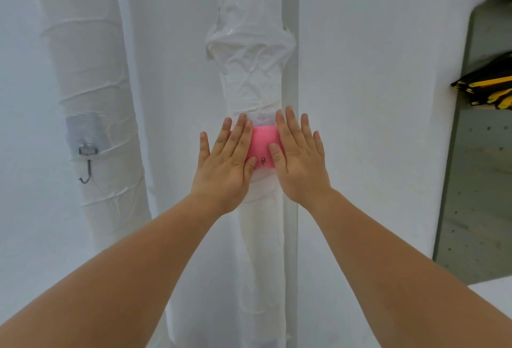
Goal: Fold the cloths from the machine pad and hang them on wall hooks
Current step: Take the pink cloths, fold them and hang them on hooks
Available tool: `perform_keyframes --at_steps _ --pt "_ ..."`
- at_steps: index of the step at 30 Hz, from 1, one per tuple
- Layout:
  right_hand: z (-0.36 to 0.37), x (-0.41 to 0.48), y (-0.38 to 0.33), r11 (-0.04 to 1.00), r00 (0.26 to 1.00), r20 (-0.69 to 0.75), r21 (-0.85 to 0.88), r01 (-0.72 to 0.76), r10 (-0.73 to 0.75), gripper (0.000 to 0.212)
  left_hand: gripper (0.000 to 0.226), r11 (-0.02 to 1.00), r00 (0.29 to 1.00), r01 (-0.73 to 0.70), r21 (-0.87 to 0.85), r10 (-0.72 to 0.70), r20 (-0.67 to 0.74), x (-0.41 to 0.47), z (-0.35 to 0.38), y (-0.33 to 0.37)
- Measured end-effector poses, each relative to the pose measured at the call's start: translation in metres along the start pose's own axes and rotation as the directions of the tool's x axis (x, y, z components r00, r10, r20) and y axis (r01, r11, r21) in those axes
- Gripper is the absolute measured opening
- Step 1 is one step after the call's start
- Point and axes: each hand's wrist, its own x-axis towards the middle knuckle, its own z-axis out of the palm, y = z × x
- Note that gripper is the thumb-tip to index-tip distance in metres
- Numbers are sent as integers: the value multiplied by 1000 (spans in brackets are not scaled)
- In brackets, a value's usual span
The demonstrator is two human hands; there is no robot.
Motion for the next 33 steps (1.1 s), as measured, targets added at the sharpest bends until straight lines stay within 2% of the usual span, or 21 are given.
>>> perform_keyframes --at_steps 6,10,16,20,25,33 --pt "-18 -20 -16 996 993 -80 0 -85 84 58 66 999 999 24 -49 -25 -20 -19 -17 -6" --pt "-19 -45 -36 992 988 -104 -49 -120 114 59 68 989 999 21 -149 -27 -43 -40 -23 -20" --pt "-2 -85 -96 951 974 -86 -216 -222 208 56 70 943 997 -71 -325 61 -42 -84 -38 -63" --pt "22 -112 -161 888 945 -148 -326 -325 292 57 71 889 985 -165 -427 174 -18 -125 -50 -111" --pt "50 -149 -258 776 869 -219 -393 -494 443 57 70 778 951 -235 -583 308 28 -180 -70 -167" --pt "42 -216 -371 616 780 -201 -512 -599 592 56 68 680 892 -219 -699 430 139 -241 -97 -210"
